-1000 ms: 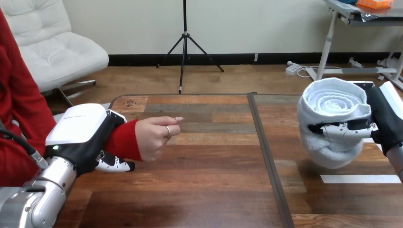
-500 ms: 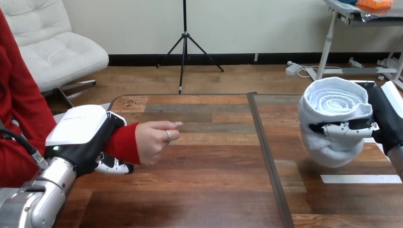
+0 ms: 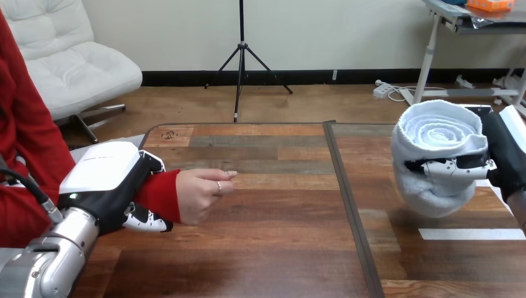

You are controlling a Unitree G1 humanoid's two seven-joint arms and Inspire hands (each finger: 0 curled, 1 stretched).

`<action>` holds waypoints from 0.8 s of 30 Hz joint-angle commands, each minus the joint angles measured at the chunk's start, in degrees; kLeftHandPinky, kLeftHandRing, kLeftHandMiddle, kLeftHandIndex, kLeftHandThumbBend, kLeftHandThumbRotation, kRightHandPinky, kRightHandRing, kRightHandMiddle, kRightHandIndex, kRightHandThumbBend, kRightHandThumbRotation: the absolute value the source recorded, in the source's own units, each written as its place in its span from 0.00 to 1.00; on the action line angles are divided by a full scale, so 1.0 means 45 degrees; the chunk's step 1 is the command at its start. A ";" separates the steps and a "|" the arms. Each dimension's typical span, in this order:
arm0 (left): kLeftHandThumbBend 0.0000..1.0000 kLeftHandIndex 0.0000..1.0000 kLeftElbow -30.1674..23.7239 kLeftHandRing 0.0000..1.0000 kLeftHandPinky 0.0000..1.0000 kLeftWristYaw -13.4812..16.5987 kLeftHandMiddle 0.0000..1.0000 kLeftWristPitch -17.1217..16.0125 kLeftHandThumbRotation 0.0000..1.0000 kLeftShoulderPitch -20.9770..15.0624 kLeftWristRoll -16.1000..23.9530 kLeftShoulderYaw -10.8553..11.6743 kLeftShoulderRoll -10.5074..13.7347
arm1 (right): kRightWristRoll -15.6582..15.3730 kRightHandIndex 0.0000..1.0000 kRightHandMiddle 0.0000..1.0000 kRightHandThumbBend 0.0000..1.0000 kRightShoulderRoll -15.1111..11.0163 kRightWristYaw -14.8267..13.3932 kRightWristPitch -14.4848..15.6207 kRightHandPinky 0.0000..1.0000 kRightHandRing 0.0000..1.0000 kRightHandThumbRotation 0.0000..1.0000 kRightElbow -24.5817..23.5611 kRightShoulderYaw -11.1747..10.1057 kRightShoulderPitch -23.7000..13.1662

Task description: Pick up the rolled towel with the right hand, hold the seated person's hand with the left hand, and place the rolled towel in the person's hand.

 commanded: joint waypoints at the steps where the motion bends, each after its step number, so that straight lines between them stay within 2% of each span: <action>1: 0.77 0.39 -0.0617 0.36 0.31 0.0288 0.40 -0.0103 0.00 -0.0483 -0.0044 0.0288 0.0165 | 0.0426 0.44 0.44 0.81 0.0082 -0.0105 -0.0356 0.35 0.40 0.00 -0.0574 -0.0400 -0.0720; 11: 0.73 0.35 -0.0698 0.33 0.28 0.0189 0.37 0.0022 0.00 -0.0447 -0.0102 0.0293 0.0099 | 0.1027 0.44 0.41 0.82 0.0441 0.0278 -0.0082 0.33 0.37 0.00 -0.0809 -0.0559 -0.0641; 18: 0.72 0.35 -0.0677 0.32 0.27 0.0131 0.37 0.0046 0.00 -0.0474 -0.0133 0.0269 0.0070 | 0.1206 0.44 0.39 0.81 0.0622 0.0366 -0.0149 0.28 0.33 0.00 -0.0853 -0.0534 -0.0635; 24: 0.72 0.35 -0.0724 0.33 0.28 -0.0024 0.37 0.0157 0.00 -0.0497 -0.0152 0.0255 0.0048 | 0.1301 0.44 0.41 0.82 0.0835 0.0356 -0.0045 0.31 0.37 0.00 -0.0989 -0.0559 -0.0627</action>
